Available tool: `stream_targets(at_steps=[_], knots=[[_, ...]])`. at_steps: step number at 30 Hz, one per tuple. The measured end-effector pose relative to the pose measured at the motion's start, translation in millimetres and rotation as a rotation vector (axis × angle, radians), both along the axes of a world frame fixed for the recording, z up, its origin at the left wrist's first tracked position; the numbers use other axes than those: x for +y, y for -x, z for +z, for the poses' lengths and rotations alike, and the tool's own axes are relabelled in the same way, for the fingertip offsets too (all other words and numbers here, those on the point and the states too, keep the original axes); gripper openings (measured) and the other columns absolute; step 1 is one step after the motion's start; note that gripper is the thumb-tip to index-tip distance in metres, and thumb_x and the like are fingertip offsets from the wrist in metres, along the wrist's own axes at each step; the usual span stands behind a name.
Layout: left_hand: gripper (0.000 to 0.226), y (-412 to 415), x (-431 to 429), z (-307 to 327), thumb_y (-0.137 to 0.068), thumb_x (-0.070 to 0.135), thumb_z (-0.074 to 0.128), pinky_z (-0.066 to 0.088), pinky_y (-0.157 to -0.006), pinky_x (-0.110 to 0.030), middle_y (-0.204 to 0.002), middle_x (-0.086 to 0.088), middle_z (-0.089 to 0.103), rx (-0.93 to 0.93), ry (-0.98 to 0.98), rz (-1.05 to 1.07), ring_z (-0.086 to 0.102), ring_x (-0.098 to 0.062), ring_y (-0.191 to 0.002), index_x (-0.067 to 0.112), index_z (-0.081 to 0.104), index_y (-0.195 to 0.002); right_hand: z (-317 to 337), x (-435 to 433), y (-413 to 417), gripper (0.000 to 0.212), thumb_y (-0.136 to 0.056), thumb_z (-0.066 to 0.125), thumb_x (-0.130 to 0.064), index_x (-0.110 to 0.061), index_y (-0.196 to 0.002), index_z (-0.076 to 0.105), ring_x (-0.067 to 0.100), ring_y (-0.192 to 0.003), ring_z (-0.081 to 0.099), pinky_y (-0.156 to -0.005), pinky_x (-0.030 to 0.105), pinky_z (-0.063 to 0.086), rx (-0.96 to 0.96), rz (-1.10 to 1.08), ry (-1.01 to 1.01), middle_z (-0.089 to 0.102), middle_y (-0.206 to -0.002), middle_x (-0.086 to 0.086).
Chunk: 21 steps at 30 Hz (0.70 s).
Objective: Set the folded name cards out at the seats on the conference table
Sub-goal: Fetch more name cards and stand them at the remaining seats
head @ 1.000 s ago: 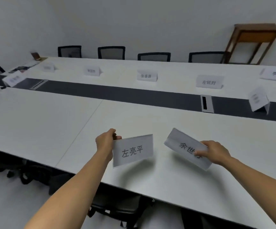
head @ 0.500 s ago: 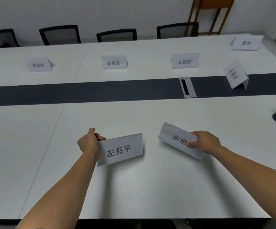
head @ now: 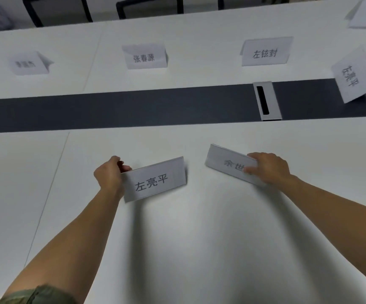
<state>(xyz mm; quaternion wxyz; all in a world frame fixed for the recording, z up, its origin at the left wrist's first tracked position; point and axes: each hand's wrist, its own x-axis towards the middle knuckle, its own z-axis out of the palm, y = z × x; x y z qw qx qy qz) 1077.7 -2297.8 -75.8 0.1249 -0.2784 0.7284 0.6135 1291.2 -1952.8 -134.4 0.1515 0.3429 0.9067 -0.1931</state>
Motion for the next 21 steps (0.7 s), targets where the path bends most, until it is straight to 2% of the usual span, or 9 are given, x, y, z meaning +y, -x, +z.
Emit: stream_targets(at_steps=[4,7,14,16,18,21], knots=[[0.019,17,0,-17,-0.079,0.018,0.058,0.041,-0.068,-0.032,-0.065,-0.01,0.065,0.074,0.147,-0.163,0.061,-0.026,-0.068,0.007,0.056,-0.064,-12,10,4,0.048,-0.083,0.065,-0.051,-0.036,-0.128,0.057,0.014,-0.083,0.051,-0.066,0.028,0.037,-0.009,0.019,-0.015,0.067,-0.11,-0.005],[0.018,28,-2,-24,-0.08,0.016,0.059,0.043,-0.069,-0.034,-0.068,-0.011,0.064,0.093,0.209,-0.231,0.06,-0.026,-0.068,0.007,0.058,-0.065,-14,14,5,0.049,-0.082,0.065,-0.052,-0.036,-0.128,0.056,0.018,-0.092,0.058,-0.069,0.029,0.038,0.004,0.025,-0.021,0.067,-0.113,-0.005],[0.021,41,-13,-37,-0.082,0.012,0.061,0.044,-0.074,-0.035,-0.083,-0.013,0.065,0.1,0.322,-0.485,0.058,-0.026,-0.081,-0.008,0.065,-0.087,-13,12,5,0.057,-0.085,0.063,-0.05,-0.033,-0.136,0.048,0.021,-0.103,0.06,-0.073,0.03,0.042,-0.037,0.059,-0.058,0.064,-0.12,-0.003],[0.019,40,-16,-36,-0.081,0.015,0.063,0.045,-0.074,-0.036,-0.082,-0.011,0.065,0.102,0.402,-0.538,0.058,-0.027,-0.081,-0.004,0.065,-0.085,-12,9,2,0.061,-0.085,0.065,-0.048,-0.029,-0.139,0.044,0.024,-0.104,0.061,-0.074,0.032,0.045,-0.063,0.061,-0.076,0.063,-0.121,0.001],[0.013,36,-17,-30,-0.078,0.021,0.064,0.049,-0.084,-0.042,-0.08,-0.004,0.066,0.119,0.545,-0.576,0.06,-0.027,-0.082,0.008,0.065,-0.08,-8,6,-3,0.066,-0.084,0.067,-0.047,-0.026,-0.141,0.041,0.027,-0.104,0.06,-0.077,0.035,0.047,-0.088,0.05,-0.097,0.061,-0.121,0.005],[0.008,19,-18,-12,-0.08,0.025,0.063,0.048,-0.094,-0.049,-0.098,-0.002,0.069,0.239,0.723,-0.638,0.062,-0.028,-0.094,0.018,0.064,-0.084,3,-2,-15,0.073,-0.082,0.07,-0.044,-0.023,-0.143,0.037,0.032,-0.111,0.054,-0.085,0.041,0.045,-0.08,-0.009,-0.124,0.056,-0.125,0.01]])
